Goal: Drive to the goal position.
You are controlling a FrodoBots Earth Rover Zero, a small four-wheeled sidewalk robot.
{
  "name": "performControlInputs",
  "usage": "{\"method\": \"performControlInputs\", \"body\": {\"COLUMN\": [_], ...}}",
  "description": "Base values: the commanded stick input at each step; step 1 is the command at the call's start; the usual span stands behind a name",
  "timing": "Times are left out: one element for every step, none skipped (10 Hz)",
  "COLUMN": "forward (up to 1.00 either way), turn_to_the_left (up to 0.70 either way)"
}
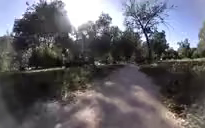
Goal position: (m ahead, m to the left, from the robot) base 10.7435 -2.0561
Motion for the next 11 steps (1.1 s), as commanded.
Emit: {"method": "performControlInputs", "body": {"forward": [0.85,0.85,0.85,0.85,0.85,0.85,0.85,0.83,0.70,0.70,0.70], "turn_to_the_left": [0.00,0.00,0.00,0.00,0.00,0.00,0.00,0.00,0.00,0.00,0.00]}}
